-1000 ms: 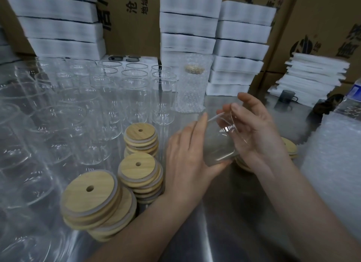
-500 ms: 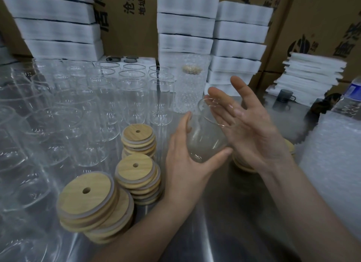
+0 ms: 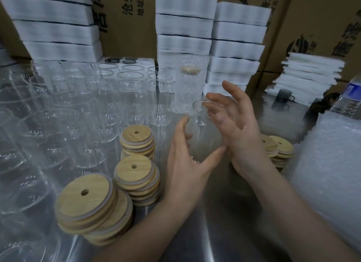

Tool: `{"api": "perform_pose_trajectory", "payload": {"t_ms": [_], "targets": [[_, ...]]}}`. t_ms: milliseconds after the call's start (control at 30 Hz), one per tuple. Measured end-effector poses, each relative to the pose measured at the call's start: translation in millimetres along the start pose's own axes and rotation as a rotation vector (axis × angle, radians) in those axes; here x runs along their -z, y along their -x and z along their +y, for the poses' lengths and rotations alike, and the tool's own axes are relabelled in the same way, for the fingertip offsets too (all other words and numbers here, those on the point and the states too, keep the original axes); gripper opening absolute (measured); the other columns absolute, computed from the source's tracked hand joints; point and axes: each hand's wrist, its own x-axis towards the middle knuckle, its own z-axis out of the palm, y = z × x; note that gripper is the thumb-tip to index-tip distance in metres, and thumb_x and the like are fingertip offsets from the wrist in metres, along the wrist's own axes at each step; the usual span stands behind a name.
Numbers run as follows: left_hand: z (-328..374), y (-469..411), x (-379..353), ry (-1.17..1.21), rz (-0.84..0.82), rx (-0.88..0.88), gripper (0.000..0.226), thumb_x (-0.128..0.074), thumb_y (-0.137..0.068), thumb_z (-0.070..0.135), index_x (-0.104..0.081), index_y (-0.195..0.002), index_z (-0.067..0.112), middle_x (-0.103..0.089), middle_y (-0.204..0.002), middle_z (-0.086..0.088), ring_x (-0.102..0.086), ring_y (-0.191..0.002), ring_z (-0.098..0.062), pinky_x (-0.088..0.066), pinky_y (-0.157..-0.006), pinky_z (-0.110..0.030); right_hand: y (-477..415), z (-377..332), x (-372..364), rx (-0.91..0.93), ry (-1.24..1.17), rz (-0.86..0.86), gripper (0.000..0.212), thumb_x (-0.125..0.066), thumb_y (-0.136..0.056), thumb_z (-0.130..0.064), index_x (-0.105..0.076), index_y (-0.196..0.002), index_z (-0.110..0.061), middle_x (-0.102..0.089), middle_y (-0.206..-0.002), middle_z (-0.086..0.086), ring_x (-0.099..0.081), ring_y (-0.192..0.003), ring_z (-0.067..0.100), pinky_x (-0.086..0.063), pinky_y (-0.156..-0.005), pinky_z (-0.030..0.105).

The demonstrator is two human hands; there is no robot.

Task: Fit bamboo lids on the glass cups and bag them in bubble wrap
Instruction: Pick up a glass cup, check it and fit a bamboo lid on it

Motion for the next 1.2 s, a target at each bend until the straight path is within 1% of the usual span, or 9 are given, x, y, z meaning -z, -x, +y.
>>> {"api": "perform_pose_trajectory", "payload": {"t_ms": [133,300,433,567,700,833,933,1100,1200], "targets": [[9,-10,0,0.434,0.079,0.256,0.071,-0.066,-0.061,0.068,-0.038,-0.121,0.043,-0.071,-0.098,0.004,-0.072,-0.086,-0.011,-0.059,-0.068,-0.032,4,6,-2,-0.031,0.117,-0.123,0.066,-0.070,-0.077,-0.038,-0.040,-0.134,-0.025,-0.051,-0.138,0.003,-0.050,-0.132,0.013,-0.044,-0.106,0.029],[17,-13,5,0.897,0.022,0.533,0.075,-0.062,-0.069,0.078,-0.048,-0.121,0.026,-0.067,-0.114,-0.015,-0.073,-0.094,-0.030,-0.057,-0.078,-0.059,10,6,-1,0.010,0.494,-0.309,0.061,-0.073,-0.075,-0.041,-0.049,-0.130,-0.034,-0.028,-0.154,-0.007,-0.026,-0.146,0.005,-0.035,-0.116,0.038],[21,-18,6,1.191,-0.005,0.749,0.076,-0.059,-0.073,0.076,-0.047,-0.126,0.022,-0.060,-0.118,-0.029,-0.071,-0.090,-0.043,-0.057,-0.070,-0.053,9,-3,3,0.138,0.714,-0.404,0.075,-0.085,-0.067,-0.041,-0.054,-0.134,-0.027,-0.035,-0.150,-0.003,-0.032,-0.142,0.008,-0.034,-0.107,0.013],[18,-22,7,1.361,-0.143,0.854,0.091,-0.059,-0.072,0.080,-0.044,-0.137,0.018,-0.059,-0.127,-0.028,-0.066,-0.104,-0.045,-0.056,-0.074,-0.050,7,-7,6,0.212,0.795,-0.479,0.092,-0.091,-0.060,-0.045,-0.044,-0.138,-0.036,-0.034,-0.156,-0.008,-0.029,-0.145,0.006,-0.033,-0.115,0.028],[11,-24,11,1.478,-0.307,0.838,0.089,-0.058,-0.074,0.080,-0.063,-0.127,0.008,-0.064,-0.124,-0.021,-0.063,-0.113,-0.040,-0.057,-0.082,-0.047,11,-2,-1,0.385,0.803,-0.408,0.085,-0.088,-0.060,-0.047,-0.053,-0.133,-0.020,-0.045,-0.149,0.003,-0.044,-0.138,0.018,-0.051,-0.100,0.039],[4,-22,13,1.494,-0.389,0.785,0.083,-0.057,-0.078,0.077,-0.074,-0.107,0.002,-0.069,-0.114,-0.022,-0.067,-0.107,-0.037,-0.057,-0.082,-0.044,14,6,-9,0.597,0.870,-0.218,0.068,-0.078,-0.068,-0.051,-0.068,-0.114,-0.002,-0.063,-0.129,0.013,-0.059,-0.123,0.024,-0.050,-0.102,0.041],[3,-21,13,1.472,-0.476,0.732,0.088,-0.045,-0.084,0.078,-0.073,-0.104,-0.003,-0.071,-0.109,-0.020,-0.068,-0.106,-0.031,-0.055,-0.087,-0.039,15,9,-11,0.578,0.847,-0.144,0.056,-0.071,-0.078,-0.046,-0.070,-0.110,-0.001,-0.066,-0.124,0.012,-0.062,-0.121,0.022,-0.051,-0.100,0.039],[-3,-20,10,1.340,-0.311,0.710,0.083,-0.043,-0.083,0.079,-0.078,-0.097,0.005,-0.073,-0.101,-0.015,-0.073,-0.091,-0.026,-0.060,-0.076,-0.035,16,10,-11,0.496,0.706,-0.131,0.049,-0.040,-0.101,-0.038,-0.069,-0.112,0.000,-0.066,-0.123,0.012,-0.063,-0.119,0.019,-0.049,-0.102,0.030],[2,-20,8,1.231,-0.272,0.709,0.088,-0.036,-0.083,0.081,-0.064,-0.119,0.006,-0.072,-0.105,-0.020,-0.073,-0.090,-0.030,-0.061,-0.071,-0.036,16,8,-9,0.396,0.589,-0.128,0.043,-0.033,-0.104,-0.034,-0.066,-0.114,-0.009,-0.064,-0.124,0.002,-0.063,-0.109,-0.003,-0.051,-0.094,0.017]]}}
